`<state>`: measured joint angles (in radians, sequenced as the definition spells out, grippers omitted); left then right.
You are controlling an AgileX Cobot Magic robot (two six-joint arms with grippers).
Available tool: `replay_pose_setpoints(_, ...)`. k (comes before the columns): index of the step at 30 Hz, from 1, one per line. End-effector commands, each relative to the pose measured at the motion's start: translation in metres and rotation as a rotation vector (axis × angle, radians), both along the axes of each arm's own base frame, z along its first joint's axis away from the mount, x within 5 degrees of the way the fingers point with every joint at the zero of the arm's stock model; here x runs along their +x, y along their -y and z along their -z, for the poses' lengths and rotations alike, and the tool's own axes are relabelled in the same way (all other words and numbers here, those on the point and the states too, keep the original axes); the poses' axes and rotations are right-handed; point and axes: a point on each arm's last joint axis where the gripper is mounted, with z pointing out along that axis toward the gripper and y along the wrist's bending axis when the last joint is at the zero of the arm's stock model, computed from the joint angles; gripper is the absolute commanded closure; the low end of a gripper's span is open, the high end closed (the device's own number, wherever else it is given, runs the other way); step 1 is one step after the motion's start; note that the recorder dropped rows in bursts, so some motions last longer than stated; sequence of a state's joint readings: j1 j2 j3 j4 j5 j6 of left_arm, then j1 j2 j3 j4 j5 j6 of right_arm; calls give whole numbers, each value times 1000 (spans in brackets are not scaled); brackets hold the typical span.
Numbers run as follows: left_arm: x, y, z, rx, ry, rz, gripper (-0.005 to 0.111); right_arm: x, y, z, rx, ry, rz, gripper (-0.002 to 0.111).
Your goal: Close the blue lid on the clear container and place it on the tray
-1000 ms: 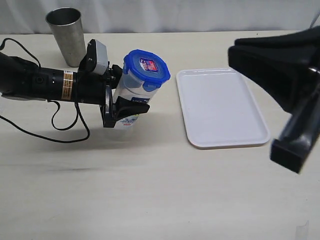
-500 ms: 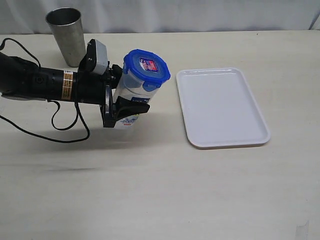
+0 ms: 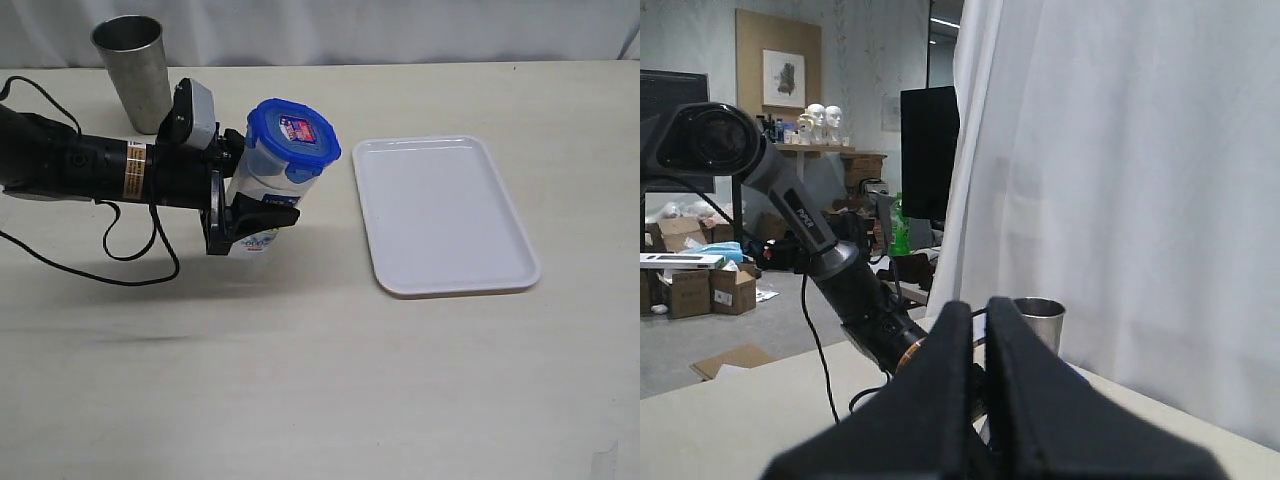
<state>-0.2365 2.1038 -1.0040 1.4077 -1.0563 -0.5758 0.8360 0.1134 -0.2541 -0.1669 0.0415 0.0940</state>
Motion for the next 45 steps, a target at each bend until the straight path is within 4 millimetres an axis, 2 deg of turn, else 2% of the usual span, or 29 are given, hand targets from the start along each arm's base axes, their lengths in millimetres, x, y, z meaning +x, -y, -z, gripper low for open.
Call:
replay_pose_setpoints(1, 1, 5, -11, -54, 22, 2, 107, 0, 0, 2, -6, -2, 1, 104)
replay_pose_setpoints(45, 0, 5, -11, -44, 24, 19, 107, -1, 1, 2, -5, -1, 2, 104)
